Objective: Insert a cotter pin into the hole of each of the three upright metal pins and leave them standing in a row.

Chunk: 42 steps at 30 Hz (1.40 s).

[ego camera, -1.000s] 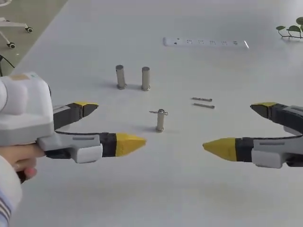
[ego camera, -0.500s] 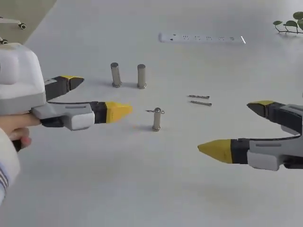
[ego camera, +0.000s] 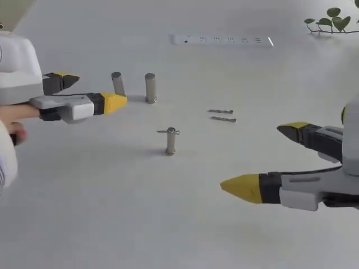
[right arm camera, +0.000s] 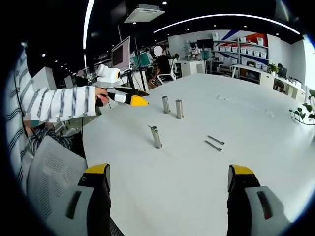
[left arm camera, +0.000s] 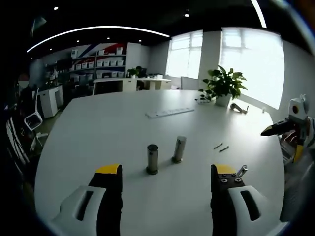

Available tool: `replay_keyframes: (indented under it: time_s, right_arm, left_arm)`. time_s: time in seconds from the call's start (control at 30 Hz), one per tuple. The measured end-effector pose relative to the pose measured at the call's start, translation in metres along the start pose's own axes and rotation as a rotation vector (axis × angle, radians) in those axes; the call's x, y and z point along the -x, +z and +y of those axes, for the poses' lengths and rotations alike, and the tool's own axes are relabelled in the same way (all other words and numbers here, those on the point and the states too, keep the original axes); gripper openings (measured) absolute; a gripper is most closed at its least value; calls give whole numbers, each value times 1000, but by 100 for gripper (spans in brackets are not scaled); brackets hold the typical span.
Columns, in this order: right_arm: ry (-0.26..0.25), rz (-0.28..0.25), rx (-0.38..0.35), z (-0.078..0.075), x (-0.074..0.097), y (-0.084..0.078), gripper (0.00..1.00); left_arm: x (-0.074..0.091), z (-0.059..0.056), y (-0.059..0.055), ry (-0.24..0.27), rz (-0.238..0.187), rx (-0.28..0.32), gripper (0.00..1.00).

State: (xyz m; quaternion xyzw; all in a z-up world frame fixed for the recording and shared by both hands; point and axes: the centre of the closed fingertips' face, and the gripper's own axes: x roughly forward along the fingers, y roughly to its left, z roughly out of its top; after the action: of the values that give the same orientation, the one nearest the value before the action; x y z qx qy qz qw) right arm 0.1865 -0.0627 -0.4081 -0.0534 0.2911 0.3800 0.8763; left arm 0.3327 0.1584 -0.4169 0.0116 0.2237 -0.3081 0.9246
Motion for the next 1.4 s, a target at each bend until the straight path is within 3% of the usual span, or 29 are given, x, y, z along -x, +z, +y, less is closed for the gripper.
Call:
replay_keyframes:
  time_s: [0.3, 0.57, 0.67, 0.83, 0.97, 1.1, 1.4]
  right_arm:
    - [-3, 19, -9, 2, 0, -5, 98]
    - [-7, 25, -17, 1, 0, -6, 98]
    - [-9, 32, -17, 1, -1, -8, 98]
    - [-15, 46, -16, -1, -2, -15, 98]
    - [-14, 51, -26, -1, -2, -18, 98]
    - [-12, 53, -29, -3, -3, -22, 95]
    - [-5, 38, -50, -5, -2, -21, 96]
  left_arm:
    - [-23, 3, -3, 27, 39, -97, 61]
    - [-42, 15, -7, 42, 33, -69, 51]
    - [-46, 20, -13, 66, 55, -78, 48]
    - [-50, 26, -16, 81, 57, -46, 41]
    - [-52, 26, -16, 73, 45, -30, 38]
    - [-56, 25, -14, 70, 36, -42, 28]
    - [-67, 22, -12, 65, 15, -28, 24]
